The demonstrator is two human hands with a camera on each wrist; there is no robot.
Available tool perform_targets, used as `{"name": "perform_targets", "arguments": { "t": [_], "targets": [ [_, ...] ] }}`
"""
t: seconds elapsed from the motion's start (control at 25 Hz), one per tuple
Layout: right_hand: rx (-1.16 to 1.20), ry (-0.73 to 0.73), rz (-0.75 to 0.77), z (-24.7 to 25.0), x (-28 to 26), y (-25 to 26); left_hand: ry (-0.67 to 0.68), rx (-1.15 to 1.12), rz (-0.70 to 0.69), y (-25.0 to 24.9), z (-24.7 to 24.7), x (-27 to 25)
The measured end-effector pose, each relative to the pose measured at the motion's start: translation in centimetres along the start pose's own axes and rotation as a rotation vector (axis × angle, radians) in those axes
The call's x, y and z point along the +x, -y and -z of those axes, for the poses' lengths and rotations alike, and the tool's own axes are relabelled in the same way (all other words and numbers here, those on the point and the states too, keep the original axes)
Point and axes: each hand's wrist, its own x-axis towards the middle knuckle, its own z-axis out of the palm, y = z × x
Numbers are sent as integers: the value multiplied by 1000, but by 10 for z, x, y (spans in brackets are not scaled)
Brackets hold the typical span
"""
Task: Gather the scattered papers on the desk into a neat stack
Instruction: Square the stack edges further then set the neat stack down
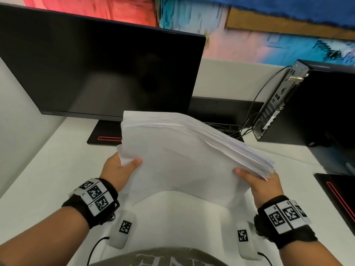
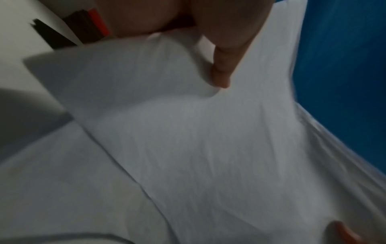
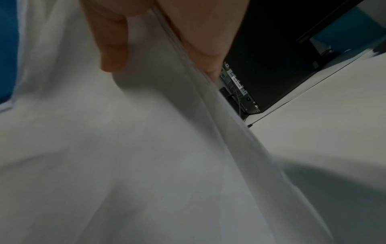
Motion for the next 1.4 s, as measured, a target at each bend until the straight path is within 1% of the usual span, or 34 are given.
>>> {"name": "perform_targets", "arguments": {
  "t": [0.08,0.16,0.32,0.48,0.56,0.68,0.8,0.88,1.0,1.08,1.16,1.24,1.32,1.36,1.4],
  "targets": [
    [34,-19,33,1,3,4,-29,-24,-47,-8,-3,2],
    [62,-1,84,3,7,7,-33,-50,-85,-13,-4,6],
    [73,33,115,2,16,12,24,-31,-64,-18,-3,16],
    [73,77,147,-3,22,19,51,-47,-80,-27,-5,21],
    [87,43,91,-7,24,23,89,-120,-105,-36,-5,20],
    [128,-42,-55,-6,39,20,122,-172,-144,-45,-8,17],
    [136,-114,-134,-8,49,20,110,-174,-150,-45,-10,13],
    [121,-135,-133,-9,54,21,85,-207,-145,-44,-10,14],
    [62,-141,-76,-9,63,19,-48,-166,-79,-44,-10,24],
    [52,-133,-74,-8,67,18,-94,-133,-51,-43,-11,29],
    [73,-85,-92,-9,67,21,-92,-113,-40,-41,-12,31],
    [197,-10,-121,-3,66,17,-106,-95,-36,-41,-12,32],
    [198,144,-135,11,66,-2,-124,-77,-37,-41,-11,33],
    [166,225,-156,19,66,-15,-128,-68,-35,-40,-11,34],
    [150,272,-202,24,63,-25,-128,-55,-33,-39,-10,36]
  ]
}}
